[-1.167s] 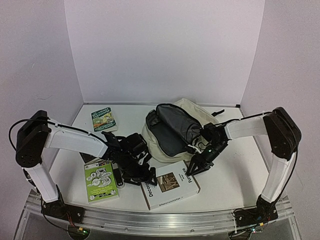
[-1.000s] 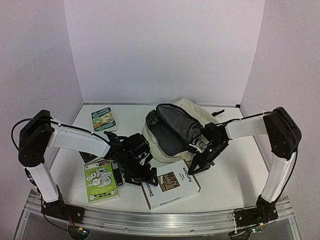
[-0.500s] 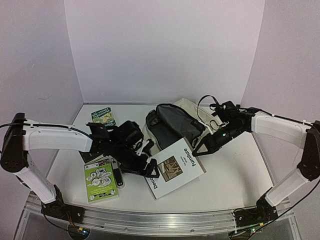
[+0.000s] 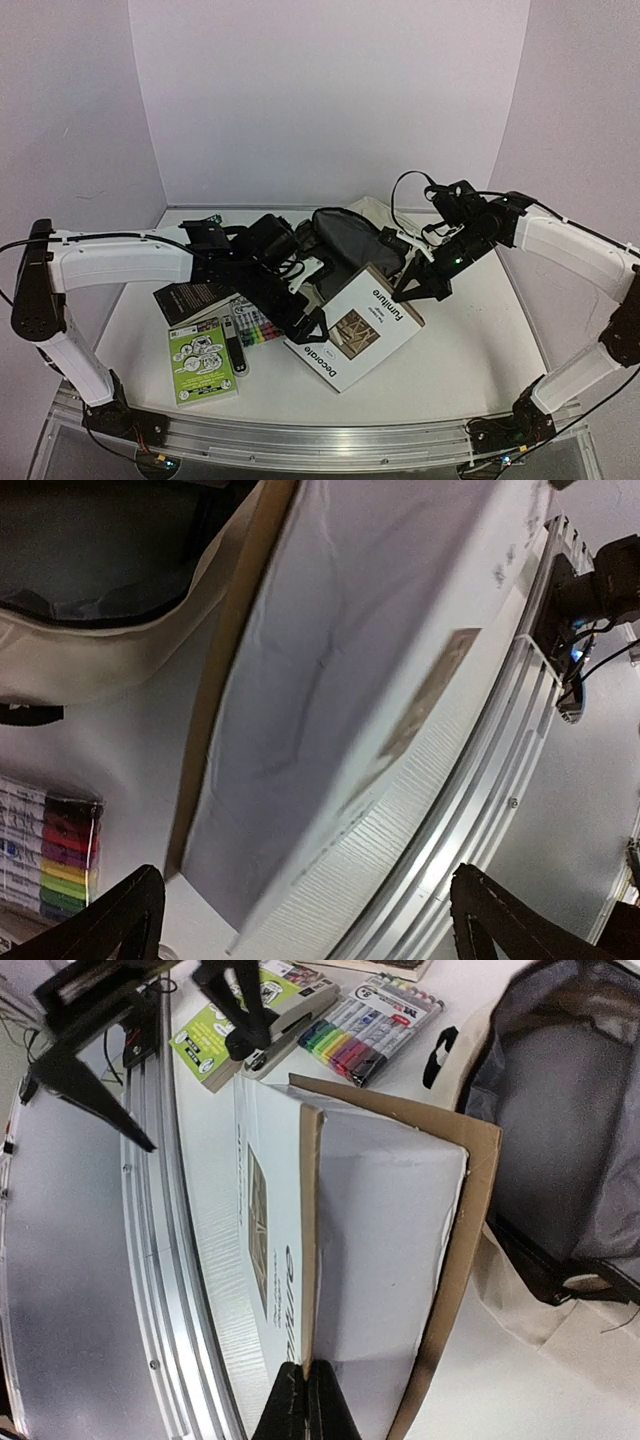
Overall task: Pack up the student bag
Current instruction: Pick up the book from the center of the board.
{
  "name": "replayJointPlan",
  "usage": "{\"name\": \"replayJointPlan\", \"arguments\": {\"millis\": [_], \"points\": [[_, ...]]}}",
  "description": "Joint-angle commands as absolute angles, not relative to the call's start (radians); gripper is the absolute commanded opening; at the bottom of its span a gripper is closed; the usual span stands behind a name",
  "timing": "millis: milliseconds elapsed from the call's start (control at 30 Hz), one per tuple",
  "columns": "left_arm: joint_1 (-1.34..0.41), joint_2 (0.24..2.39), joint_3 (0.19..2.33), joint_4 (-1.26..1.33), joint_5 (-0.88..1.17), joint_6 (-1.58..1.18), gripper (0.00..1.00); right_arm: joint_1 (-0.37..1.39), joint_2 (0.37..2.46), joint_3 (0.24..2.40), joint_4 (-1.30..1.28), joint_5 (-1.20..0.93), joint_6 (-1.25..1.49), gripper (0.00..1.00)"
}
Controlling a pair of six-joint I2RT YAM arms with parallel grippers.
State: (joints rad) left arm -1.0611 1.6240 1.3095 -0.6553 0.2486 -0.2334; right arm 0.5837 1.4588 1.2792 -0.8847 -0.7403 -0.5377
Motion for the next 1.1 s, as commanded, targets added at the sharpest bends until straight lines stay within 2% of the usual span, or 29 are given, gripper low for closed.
{"name": "replayJointPlan", "arguments": {"millis": [0,333,400,433,500,633,733,900,967,1067], "points": [[-1.049,1.646,1.369,-0.652,0.253,-0.103,1.0,0.627,1.393,1.33,-0.93,-0.675,-0.728,0.0],[-1.046,1.706,1.417,-0.563,0.421,-0.081,1.0,0.704,1.354,1.327,-0.916,-0.595,-0.895,0.0],[-1.046,1.72,1.427,-0.54,0.474,-0.089,0.96,0.705,1.369,1.34,-0.909,-0.587,-0.896,0.0],[-1.046,1.728,1.432,-0.532,0.499,-0.095,0.93,0.705,1.376,1.347,-0.906,-0.584,-0.895,0.0],[-1.046,1.737,1.443,-0.521,0.539,-0.12,0.8,0.705,1.396,1.367,-0.898,-0.583,-0.874,0.0],[-1.041,1.68,1.386,-0.431,0.528,-0.22,0.46,0.704,1.433,1.414,-0.86,-0.567,-0.757,0.02],[-1.001,1.593,1.302,-0.338,0.517,-0.356,0.3,0.697,1.449,1.443,-0.813,-0.528,-0.621,0.12],[-0.922,1.488,1.259,-0.282,0.488,-0.534,0.15,0.593,1.508,1.512,-0.724,-0.498,-0.386,0.38],[-0.879,1.455,1.249,-0.275,0.452,-0.619,0.13,0.536,1.575,1.584,-0.718,-0.488,-0.302,0.52],[-0.807,1.421,1.263,-0.302,0.317,-0.758,0.18,0.507,1.666,1.67,-0.713,-0.411,-0.239,0.64]]}}
